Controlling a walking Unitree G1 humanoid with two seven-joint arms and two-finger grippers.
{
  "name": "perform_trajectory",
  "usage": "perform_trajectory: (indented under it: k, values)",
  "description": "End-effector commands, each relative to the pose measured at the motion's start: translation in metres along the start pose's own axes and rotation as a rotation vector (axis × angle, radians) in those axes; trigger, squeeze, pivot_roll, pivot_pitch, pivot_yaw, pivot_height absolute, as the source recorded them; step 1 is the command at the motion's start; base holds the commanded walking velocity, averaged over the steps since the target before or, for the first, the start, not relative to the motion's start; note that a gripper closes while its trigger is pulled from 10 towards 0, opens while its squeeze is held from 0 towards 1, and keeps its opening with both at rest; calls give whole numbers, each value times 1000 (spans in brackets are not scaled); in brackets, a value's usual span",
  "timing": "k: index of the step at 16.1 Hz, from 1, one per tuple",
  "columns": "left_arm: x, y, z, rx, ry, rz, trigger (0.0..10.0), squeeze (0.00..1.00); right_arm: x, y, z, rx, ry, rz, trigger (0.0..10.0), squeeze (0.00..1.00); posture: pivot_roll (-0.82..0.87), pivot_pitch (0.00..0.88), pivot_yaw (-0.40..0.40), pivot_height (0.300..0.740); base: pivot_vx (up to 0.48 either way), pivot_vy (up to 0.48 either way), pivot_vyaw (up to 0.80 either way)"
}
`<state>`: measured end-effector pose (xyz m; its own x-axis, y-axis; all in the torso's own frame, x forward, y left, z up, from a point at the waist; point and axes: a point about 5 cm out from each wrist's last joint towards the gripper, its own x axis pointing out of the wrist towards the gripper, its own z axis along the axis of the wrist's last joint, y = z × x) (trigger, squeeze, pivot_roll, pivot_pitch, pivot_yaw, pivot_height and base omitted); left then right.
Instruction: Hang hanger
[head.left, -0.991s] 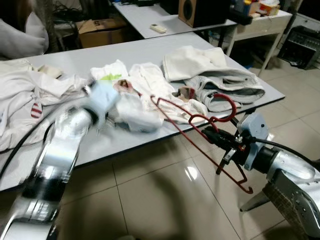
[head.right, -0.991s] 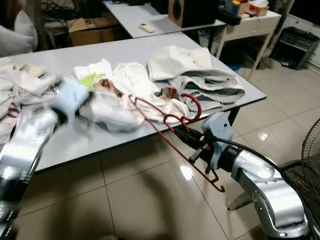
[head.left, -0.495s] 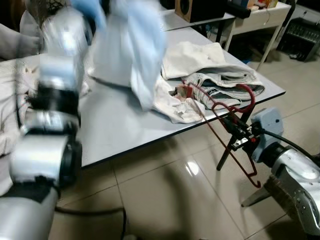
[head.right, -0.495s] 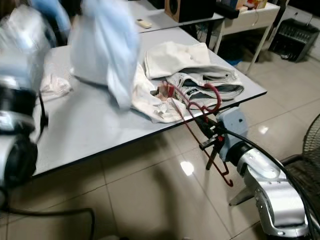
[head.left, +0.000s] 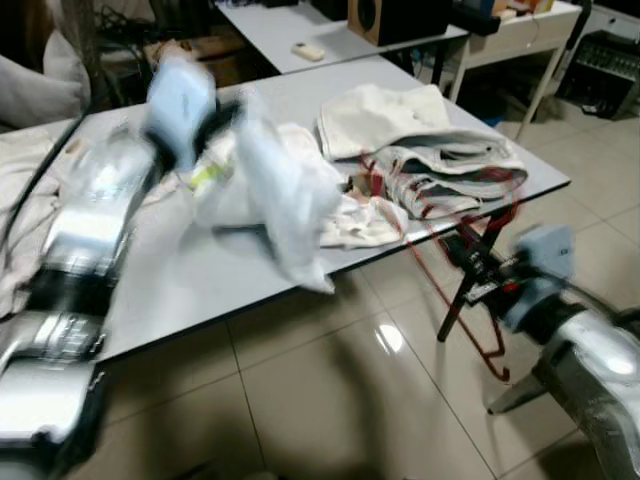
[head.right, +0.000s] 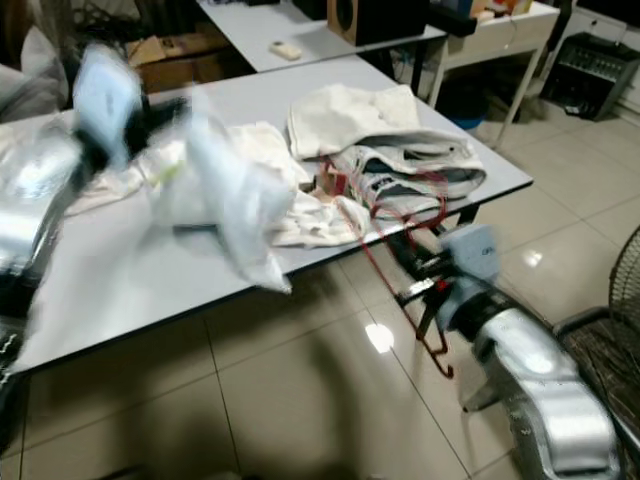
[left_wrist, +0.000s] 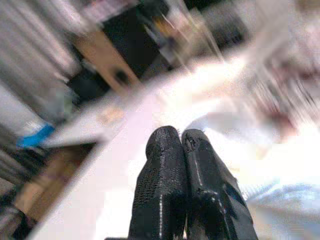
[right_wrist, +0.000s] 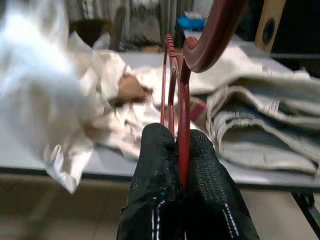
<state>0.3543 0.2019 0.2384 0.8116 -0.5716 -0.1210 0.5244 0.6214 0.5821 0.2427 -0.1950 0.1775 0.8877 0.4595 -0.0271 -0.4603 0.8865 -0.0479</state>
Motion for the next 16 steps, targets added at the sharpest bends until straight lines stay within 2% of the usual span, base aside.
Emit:
perform_trajectory:
  k: [1,2,4,6,9,14,16]
  values:
    - [-5,-10,-7,40,62,-93,0,0,-3,1,8,-13,-36,28,10000,0,-135,47,60,740,0,0,0]
    - [-13,-14,-18,42,113,-140,0,0,-4,0,10,-17,-42,43,10000,0,-135,47,60,740,0,0,0]
    - [-19,-11,-21,45,136,-144,0,0,-3,4,12,-13,-44,116,10000,0,-133,35,48,740,0,0,0]
    - [-21,-1,-12,53,96,-79,0,0,-4,23,9,5,10,288,10000,0,-134,28,46,740,0,0,0]
    - [-20,5,5,35,3,-30,0,0,-11,40,2,24,79,450,10000,0,-131,23,44,740,0,0,0]
    - [-20,26,19,7,-37,111,0,0,-13,42,4,37,78,479,10000,0,-133,18,48,740,0,0,0]
    - [-20,26,25,-12,-64,105,0,0,-13,40,3,36,86,477,10000,0,-132,18,50,740,0,0,0]
